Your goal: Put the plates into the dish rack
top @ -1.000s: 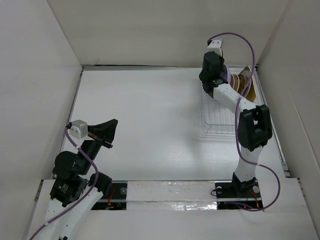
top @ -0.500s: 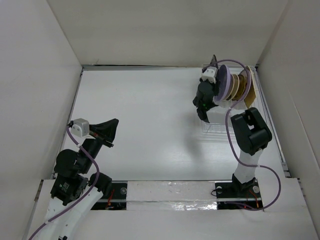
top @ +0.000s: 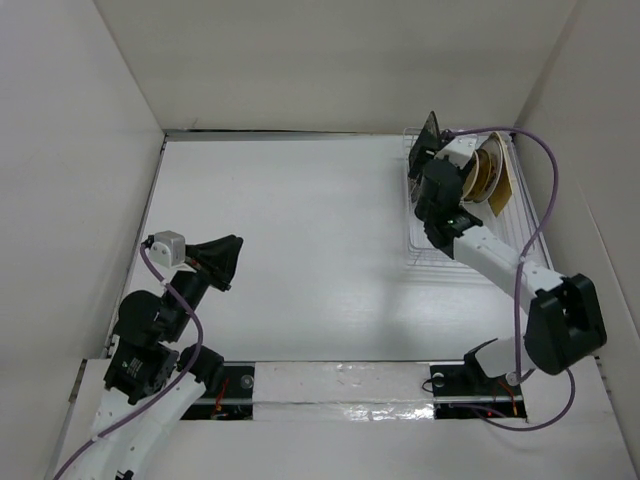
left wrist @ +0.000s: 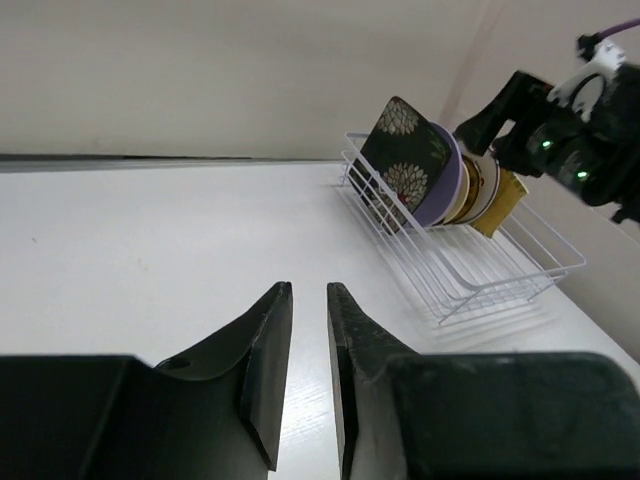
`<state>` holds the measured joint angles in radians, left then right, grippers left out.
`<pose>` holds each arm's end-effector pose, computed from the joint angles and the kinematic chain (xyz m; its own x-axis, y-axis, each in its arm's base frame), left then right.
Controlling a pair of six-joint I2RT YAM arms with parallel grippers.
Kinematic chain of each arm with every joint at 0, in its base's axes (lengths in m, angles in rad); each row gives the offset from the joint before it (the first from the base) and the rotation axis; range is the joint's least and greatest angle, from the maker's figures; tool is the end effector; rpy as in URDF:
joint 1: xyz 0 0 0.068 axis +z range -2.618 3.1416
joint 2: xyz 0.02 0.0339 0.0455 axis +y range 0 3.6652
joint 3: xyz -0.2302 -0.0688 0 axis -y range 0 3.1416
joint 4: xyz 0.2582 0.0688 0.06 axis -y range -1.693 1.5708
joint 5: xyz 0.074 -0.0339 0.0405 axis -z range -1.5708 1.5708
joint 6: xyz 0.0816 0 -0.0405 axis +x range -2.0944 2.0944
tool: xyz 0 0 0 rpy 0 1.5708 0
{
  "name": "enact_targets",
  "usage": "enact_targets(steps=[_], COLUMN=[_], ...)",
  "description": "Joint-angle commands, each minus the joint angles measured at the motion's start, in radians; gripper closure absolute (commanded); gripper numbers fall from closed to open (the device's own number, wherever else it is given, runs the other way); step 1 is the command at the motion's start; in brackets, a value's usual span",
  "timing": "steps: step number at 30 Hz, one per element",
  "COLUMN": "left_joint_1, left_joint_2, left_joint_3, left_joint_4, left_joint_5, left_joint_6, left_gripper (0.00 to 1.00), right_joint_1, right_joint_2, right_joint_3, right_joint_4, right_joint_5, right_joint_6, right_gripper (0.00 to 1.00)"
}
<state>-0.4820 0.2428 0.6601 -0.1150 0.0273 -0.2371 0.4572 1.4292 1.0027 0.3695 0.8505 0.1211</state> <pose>0.1379 -0.0747 0.3747 0.1422 -0.3394 -0.9299 0.5348 0.8168 -0.2163 0.3636 0.1105 0.2819 -0.0046 0.0866 -0.9962 0.3855 0.9194 0.0781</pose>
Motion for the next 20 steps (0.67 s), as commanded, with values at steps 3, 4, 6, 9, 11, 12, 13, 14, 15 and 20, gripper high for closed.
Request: enact_targets(steps=[3, 4, 6, 9, 11, 12, 13, 14, 15, 20], left_joint_1=[0.005, 0.005, 0.005, 0.005, 0.005, 0.005, 0.005, 0.005, 0.005, 0.005], left_joint_2=[0.125, 0.139, 0.165, 0.202, 0.216, 0.217, 0.219, 0.219, 0.219, 0.257], left_joint_3=[0.006, 0.006, 0.012, 0.013, 0.018, 0.018, 0.018, 0.015, 0.013, 0.018], left_joint_4=[0.022, 0.020, 0.015, 0.023, 0.024, 0.023, 0.024, 0.026, 0.031, 0.044], left_joint_5=[0.034, 0.040, 0.068, 0.105, 0.096, 0.088, 0.082, 0.073, 0.069, 0.072], left_joint_6=[-0.007, -0.007, -0.019, -0.027, -0.028, -0.028, -0.031, -0.033, -0.039, -0.060], left_gripper=[0.74, 0.72, 0.55, 0.35, 0.29, 0.26, 0.24, 0.23, 0.21, 0.17], right_joint_1=[0.056, 0.073, 0.110, 0.190, 0.237, 0.250, 0.259, 0.259, 0.270, 0.270], right_joint_2=[-0.211, -0.237, -0.282, -0.355, -0.391, -0.429, -0.449, -0.467, -0.504, -0.566], right_joint_3=[-0.015, -0.038, -0.094, -0.137, -0.154, -0.176, -0.188, -0.197, -0.206, -0.236], right_joint_4=[-0.186, -0.176, -0.164, -0.202, -0.225, -0.227, -0.228, -0.234, -0.238, -0.282], right_joint_5=[-0.391, -0.442, -0.525, -0.545, -0.567, -0.568, -0.570, -0.571, -0.570, -0.508], right_joint_6=[0.205, 0.213, 0.239, 0.250, 0.246, 0.246, 0.246, 0.247, 0.247, 0.229], right_gripper=[0.30, 0.30, 0.56, 1.00, 1.00, 1.00, 1.00, 0.98, 0.92, 0.51])
